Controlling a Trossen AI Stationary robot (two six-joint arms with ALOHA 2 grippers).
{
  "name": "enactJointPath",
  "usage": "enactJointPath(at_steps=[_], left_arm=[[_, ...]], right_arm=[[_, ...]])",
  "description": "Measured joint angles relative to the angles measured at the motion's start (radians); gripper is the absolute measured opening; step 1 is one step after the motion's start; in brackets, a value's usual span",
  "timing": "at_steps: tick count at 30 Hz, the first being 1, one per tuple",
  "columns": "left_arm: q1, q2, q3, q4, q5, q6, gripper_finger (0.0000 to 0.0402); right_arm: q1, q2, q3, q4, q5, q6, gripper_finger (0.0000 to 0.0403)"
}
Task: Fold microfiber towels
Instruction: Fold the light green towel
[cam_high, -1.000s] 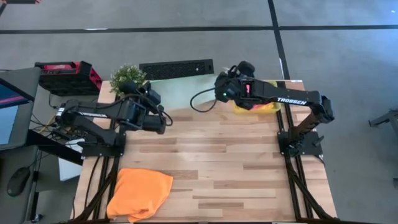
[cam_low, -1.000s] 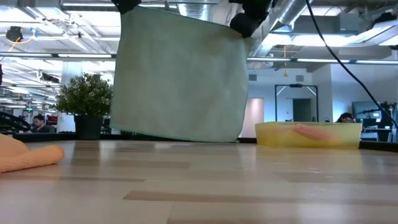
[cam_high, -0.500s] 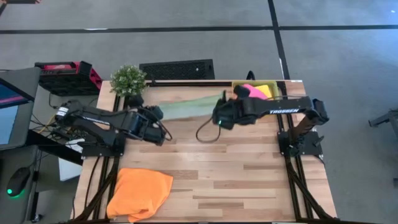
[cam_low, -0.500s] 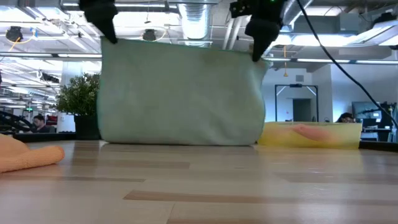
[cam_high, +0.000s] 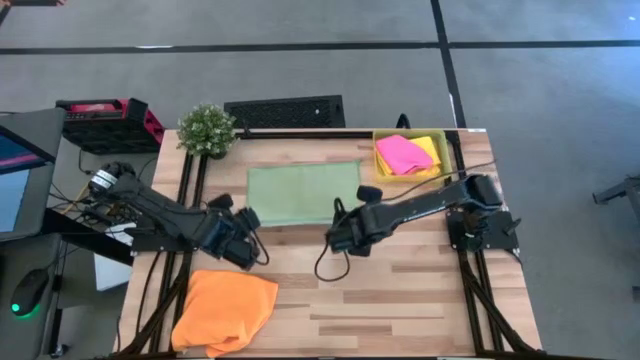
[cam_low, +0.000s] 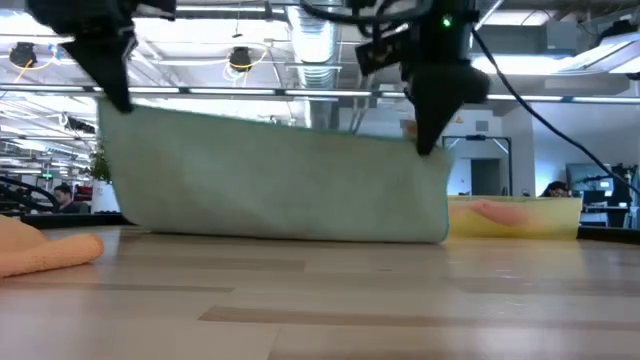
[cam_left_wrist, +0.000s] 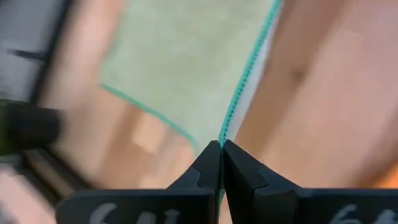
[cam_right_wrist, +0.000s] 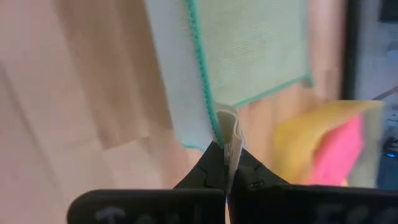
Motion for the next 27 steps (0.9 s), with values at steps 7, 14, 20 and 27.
enactJointPath(at_steps=[7,14,20,27], left_arm=[[-0.070,0.000,-0.131,0.198,0.158,-0.054,0.0000],[-0.077,0.000,-0.176,0.226,0.191,-0.082,0.0000],[-0.018,0.000,-0.175,0.219,0.076,-0.084,0.0000],[0.118,0.000,-0.175,0.135,-0.056,-0.091,0.0000]], right_arm=[[0.052,0.114,-0.001,0.072,-0.130,0.009,0.0010],[0.054,0.144,0.000,0.119,-0.121,0.011,0.0011],[-0.024,0.144,0.000,0.111,0.010,0.010,0.0011],[-0.139,0.144,0.000,0.110,0.164,0.010,0.0012]])
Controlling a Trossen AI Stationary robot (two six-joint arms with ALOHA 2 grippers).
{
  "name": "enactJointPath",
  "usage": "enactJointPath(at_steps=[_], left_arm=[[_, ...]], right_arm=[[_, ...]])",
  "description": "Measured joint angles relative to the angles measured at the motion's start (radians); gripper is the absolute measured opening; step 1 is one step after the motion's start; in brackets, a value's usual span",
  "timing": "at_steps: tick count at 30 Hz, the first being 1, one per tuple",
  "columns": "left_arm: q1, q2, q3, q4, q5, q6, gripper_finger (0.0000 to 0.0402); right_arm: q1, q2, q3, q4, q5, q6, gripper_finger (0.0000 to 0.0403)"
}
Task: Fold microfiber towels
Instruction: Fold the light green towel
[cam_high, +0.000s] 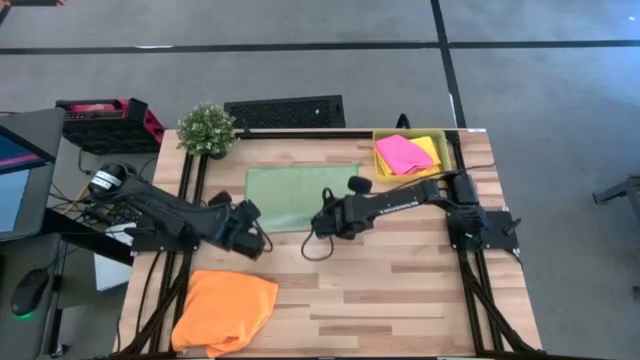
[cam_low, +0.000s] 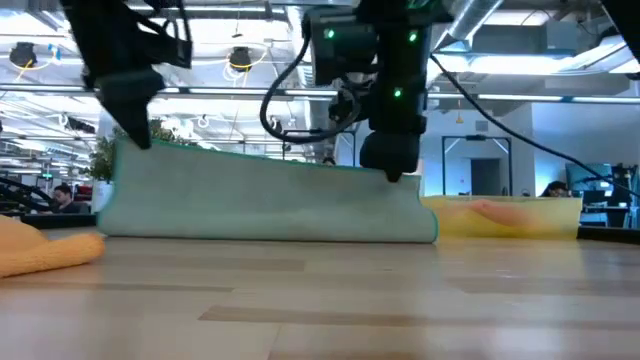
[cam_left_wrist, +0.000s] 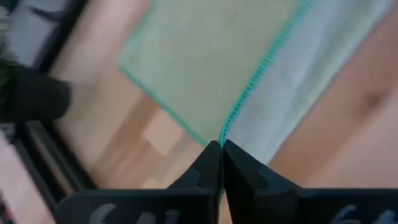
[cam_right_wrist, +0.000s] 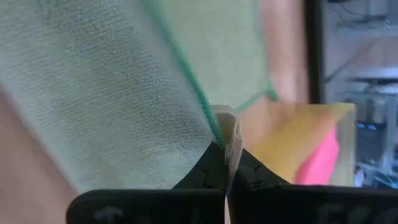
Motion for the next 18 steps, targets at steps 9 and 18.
enactJointPath(at_steps=[9,18], left_arm=[[0.212,0.000,0.001,0.006,-0.052,0.113,0.0000],[0.357,0.000,0.002,0.057,-0.047,0.228,0.0000]], right_arm=[[-0.127,0.000,0.000,0.013,0.097,-0.005,0.0012],[-0.195,0.022,-0.002,0.109,0.085,-0.178,0.0012]])
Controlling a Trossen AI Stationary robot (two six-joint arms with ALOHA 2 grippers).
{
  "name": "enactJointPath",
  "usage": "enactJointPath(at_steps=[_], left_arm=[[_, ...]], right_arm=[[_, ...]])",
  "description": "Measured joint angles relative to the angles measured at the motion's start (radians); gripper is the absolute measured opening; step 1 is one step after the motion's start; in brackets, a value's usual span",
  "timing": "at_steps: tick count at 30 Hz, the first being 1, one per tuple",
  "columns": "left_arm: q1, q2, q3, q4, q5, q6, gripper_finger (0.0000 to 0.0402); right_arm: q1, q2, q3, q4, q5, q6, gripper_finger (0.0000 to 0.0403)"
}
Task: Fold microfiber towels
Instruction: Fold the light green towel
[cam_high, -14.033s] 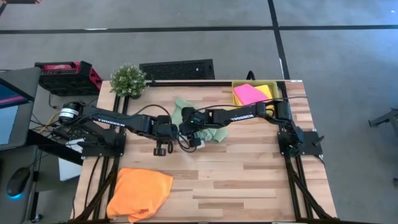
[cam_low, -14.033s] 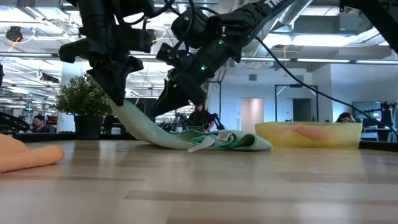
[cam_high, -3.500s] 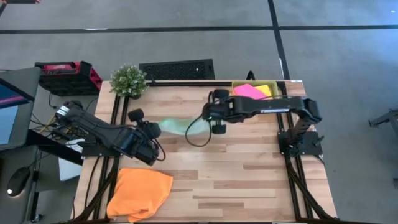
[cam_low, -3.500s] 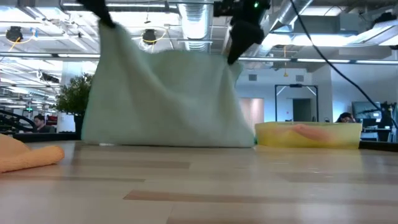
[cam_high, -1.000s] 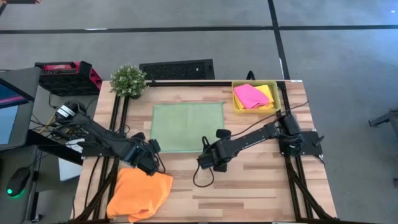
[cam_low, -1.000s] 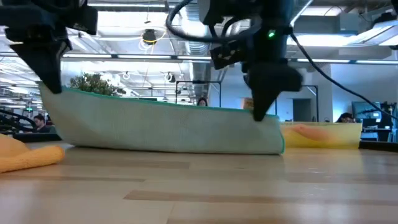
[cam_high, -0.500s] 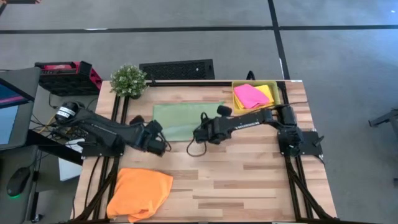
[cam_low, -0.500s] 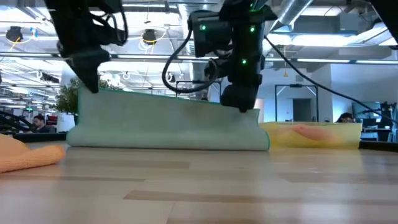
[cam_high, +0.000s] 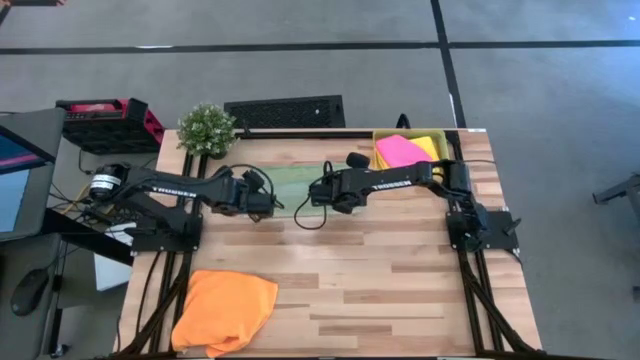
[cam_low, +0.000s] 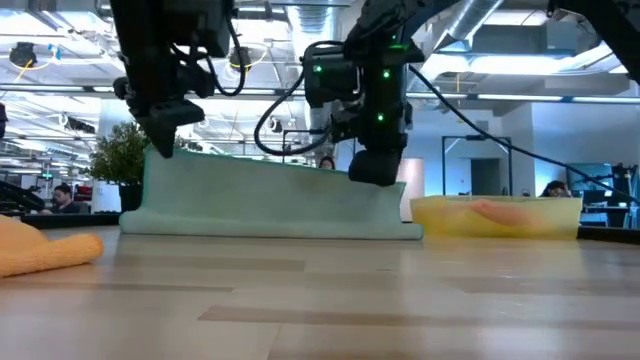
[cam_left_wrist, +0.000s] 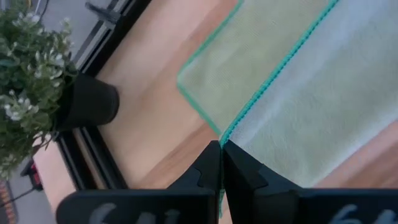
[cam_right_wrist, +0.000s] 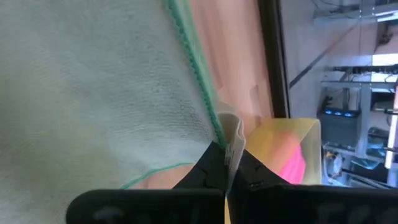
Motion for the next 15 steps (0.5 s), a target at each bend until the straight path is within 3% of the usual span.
enactJointPath(at_steps=[15], left_arm=[[0.115,0.000,0.000,0.087,0.005,0.090,0.0023]], right_arm=[[-0.084,-0.004,0.002,0.024,-0.042,-0.054,0.0043]])
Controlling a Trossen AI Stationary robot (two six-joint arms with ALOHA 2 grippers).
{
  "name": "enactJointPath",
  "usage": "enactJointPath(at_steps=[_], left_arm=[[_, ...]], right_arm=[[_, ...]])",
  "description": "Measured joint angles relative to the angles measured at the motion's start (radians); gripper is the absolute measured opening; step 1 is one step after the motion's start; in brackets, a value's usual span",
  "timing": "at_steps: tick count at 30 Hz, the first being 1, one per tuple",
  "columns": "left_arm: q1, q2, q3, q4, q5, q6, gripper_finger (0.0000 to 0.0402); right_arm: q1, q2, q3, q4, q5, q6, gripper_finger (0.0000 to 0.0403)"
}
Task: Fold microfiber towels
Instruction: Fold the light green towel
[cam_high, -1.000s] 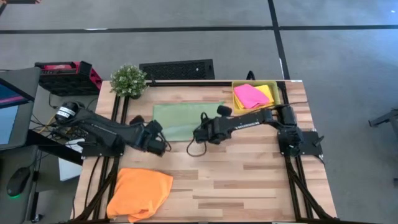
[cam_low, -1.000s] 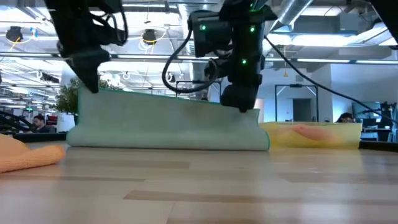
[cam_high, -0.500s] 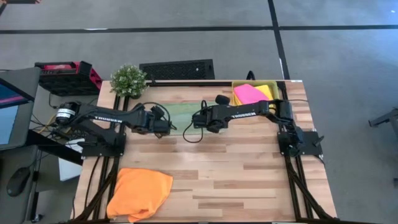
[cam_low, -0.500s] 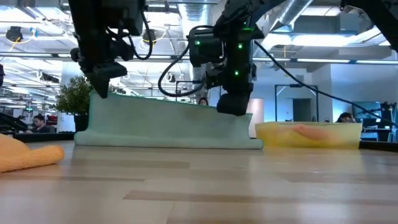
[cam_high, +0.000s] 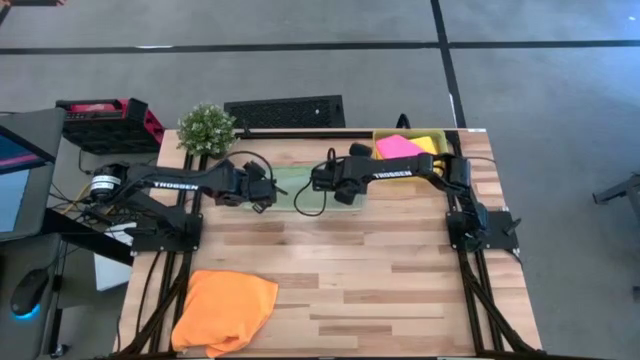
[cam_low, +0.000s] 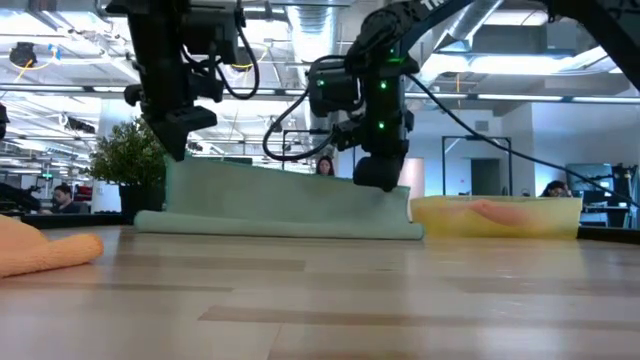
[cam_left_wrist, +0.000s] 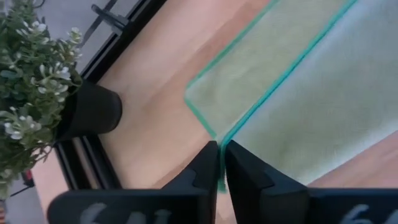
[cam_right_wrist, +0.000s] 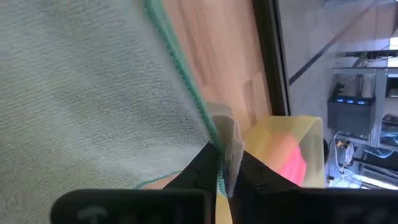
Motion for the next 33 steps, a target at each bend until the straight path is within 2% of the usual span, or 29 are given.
enactJointPath(at_steps=[8,16,19,23,28,33], left_arm=[[0.078,0.000,0.000,0.000,-0.001,0.002,0.0089],[0.111,0.000,0.000,0.003,-0.005,0.037,0.0155],[0.106,0.000,-0.001,0.003,0.062,0.086,0.0163],[0.065,0.000,-0.002,0.003,0.193,0.250,0.0163],[-0.022,0.000,-0.076,0.033,0.270,0.474,0.0156],[-0.063,0.000,-0.201,0.158,0.307,0.580,0.0156]], right_arm=[[-0.045,0.000,0.000,0.004,0.001,-0.006,0.0087],[-0.063,0.000,0.000,0.008,0.003,-0.006,0.0169],[-0.063,0.000,0.000,0.013,0.003,-0.005,0.0199],[-0.056,-0.004,0.000,-0.010,-0.026,-0.005,0.0224],[-0.018,-0.007,-0.001,-0.034,-0.149,-0.006,0.0230],[0.032,-0.007,-0.001,-0.038,-0.165,-0.065,0.0226]])
